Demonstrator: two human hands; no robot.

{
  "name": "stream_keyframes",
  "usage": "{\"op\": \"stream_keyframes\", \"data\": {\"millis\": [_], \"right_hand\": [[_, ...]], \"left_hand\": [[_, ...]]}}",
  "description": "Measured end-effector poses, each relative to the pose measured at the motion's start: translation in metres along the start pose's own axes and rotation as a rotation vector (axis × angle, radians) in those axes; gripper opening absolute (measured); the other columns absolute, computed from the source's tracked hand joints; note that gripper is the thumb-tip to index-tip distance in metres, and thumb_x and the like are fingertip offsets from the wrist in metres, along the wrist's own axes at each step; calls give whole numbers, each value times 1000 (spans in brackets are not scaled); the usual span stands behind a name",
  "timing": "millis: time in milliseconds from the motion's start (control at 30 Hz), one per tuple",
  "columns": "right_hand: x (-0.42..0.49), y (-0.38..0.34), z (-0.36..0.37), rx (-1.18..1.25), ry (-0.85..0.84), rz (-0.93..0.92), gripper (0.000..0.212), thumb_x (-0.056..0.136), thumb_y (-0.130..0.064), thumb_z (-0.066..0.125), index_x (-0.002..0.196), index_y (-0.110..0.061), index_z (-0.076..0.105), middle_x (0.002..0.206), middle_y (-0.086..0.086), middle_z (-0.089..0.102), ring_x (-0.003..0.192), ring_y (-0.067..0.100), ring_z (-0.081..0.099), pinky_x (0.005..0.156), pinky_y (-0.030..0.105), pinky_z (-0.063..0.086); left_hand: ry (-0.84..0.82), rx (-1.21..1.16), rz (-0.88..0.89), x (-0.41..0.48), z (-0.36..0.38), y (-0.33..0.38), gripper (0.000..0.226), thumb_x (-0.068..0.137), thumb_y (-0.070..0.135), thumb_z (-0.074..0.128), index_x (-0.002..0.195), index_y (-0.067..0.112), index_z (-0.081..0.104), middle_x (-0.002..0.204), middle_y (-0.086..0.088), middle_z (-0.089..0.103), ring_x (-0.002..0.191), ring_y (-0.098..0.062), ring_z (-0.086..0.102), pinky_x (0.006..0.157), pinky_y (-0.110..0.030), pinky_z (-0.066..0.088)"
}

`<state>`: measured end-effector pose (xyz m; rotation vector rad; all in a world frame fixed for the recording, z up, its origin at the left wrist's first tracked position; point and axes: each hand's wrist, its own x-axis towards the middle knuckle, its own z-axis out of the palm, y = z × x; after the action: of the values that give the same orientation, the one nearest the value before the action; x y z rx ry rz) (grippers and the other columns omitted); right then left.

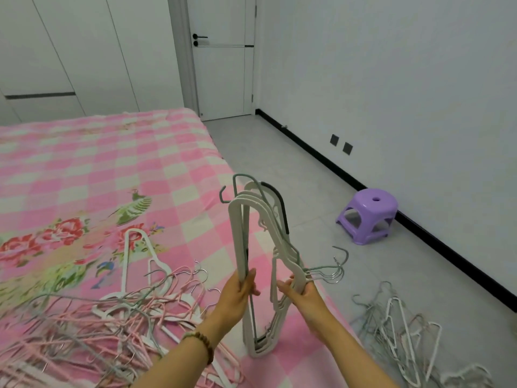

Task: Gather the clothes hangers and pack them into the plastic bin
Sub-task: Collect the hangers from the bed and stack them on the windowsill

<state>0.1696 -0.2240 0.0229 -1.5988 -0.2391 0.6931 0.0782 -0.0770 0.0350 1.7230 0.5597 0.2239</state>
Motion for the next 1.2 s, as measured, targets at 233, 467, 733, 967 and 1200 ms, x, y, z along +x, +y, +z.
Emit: {"op": "stream_keyframes", "data": {"millis": [233,467,733,967,1200], "right_hand": [[-73,-123,-38,215,186,-140,26,70,-35,70,75,-13,57,62,5,55,58,20,55,60,34,51],[-231,-238,-69,311,527,-294,38,94,-40,45,90,-9,66,68,7,69,53,17,63,62,32,54],[-470,-223,-41,374,989,-342,35,90,-36,52,103,-7,67,92,11,74,68,17,70,65,27,57],[-668,-151,12,686,1540,-565,27,92,-27,54,108,-9,66,95,10,74,80,20,72,72,29,59],[-815,-46,65,868,1897,-565,32,95,-32,49,115,-12,62,107,5,68,95,19,66,74,27,48]], "left_hand": [[-182,-228,182,-7,18,142,42,94,45,39,62,19,30,50,9,27,45,-8,27,47,-19,30],[-623,-408,264,-70,50,273,44,86,56,33,63,19,34,48,9,26,44,-7,22,43,-18,25],[-1141,-384,244,-256,103,325,45,97,46,28,68,14,40,44,8,29,37,-7,25,38,-18,26],[-1624,-218,191,-469,147,307,44,97,47,27,72,14,41,46,7,31,37,-7,29,38,-18,30],[-1867,57,-5,-649,177,230,46,97,49,29,91,11,55,59,-3,48,46,-13,46,49,-25,45]]}}
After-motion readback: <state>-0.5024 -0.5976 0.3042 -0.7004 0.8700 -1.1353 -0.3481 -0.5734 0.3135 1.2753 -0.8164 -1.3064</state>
